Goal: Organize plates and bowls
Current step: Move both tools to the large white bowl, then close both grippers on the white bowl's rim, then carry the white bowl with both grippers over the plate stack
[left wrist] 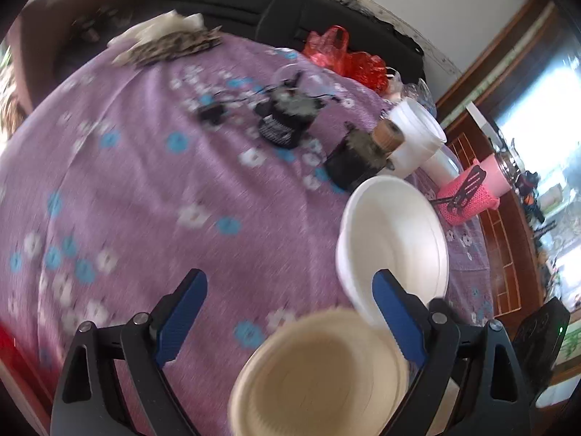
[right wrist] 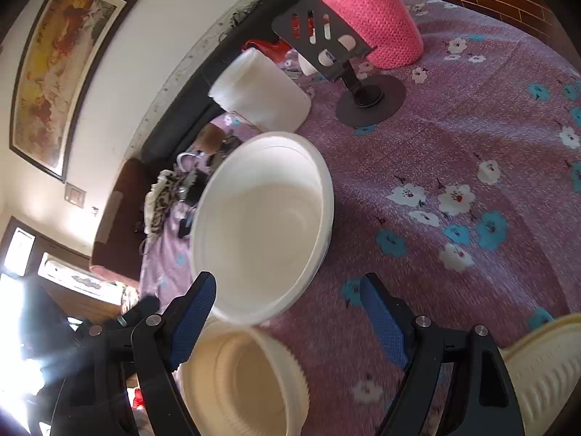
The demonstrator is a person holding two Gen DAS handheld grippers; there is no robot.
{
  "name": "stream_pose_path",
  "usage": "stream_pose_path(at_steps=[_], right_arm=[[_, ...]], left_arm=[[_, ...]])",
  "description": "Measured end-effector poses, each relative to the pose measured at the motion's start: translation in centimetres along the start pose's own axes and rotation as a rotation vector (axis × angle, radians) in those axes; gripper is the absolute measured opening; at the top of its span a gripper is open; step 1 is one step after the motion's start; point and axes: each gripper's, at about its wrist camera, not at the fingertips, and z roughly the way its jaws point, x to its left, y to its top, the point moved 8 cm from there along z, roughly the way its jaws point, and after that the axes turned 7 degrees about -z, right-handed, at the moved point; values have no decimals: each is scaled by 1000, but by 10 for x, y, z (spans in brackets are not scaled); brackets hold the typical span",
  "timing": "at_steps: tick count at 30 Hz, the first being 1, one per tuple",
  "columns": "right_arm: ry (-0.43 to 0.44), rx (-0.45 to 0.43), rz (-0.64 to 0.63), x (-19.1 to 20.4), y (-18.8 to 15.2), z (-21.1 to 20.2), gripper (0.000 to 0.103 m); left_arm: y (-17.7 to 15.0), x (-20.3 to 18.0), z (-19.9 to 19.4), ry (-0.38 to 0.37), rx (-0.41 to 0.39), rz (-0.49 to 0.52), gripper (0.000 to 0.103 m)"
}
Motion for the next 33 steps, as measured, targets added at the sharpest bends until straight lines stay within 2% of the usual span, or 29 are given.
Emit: stream_pose_path(at_steps=[4,7,8,9,10,11,13,14,15,18,25,29,33], right_arm=[[-13,3,14,-4,0,12,73],[-18,20,27,-8,2,21,57],[-18,23,30,-9,3,23,48],[-17,24,31,-11,4,24,37],[-13,27,31,-11,4,25,32],[-6,29,29,-10,4,26,29],[-1,24,17,-9,5,25,28],[2,20,8,-8,6,25,25],[8,13,-5,-4,8,23,21],[3,-10,-37,4,11,16,20],[34,-85,-149,40,16,-25,20],[64,-123,-213,64,5,-56,20],[120,-138,-257,88,-16,-80,20]], left_arm=[[9,-13,31,-1,70,3,92],[10,-15,58,0,137,-25,91],[10,-16,65,-6,159,-34,88],[8,-17,70,-15,177,-33,77],[7,-19,75,-21,198,-27,73],[9,-22,74,-15,183,-2,67],[5,-33,75,-59,216,37,24],[2,-37,75,-77,239,39,18],[0,-37,73,-74,237,39,18],[-1,-41,58,-61,176,64,18],[2,-43,-4,-106,53,64,18],[-10,-35,-54,-158,-15,48,18],[-21,-21,-88,-196,-47,13,18]])
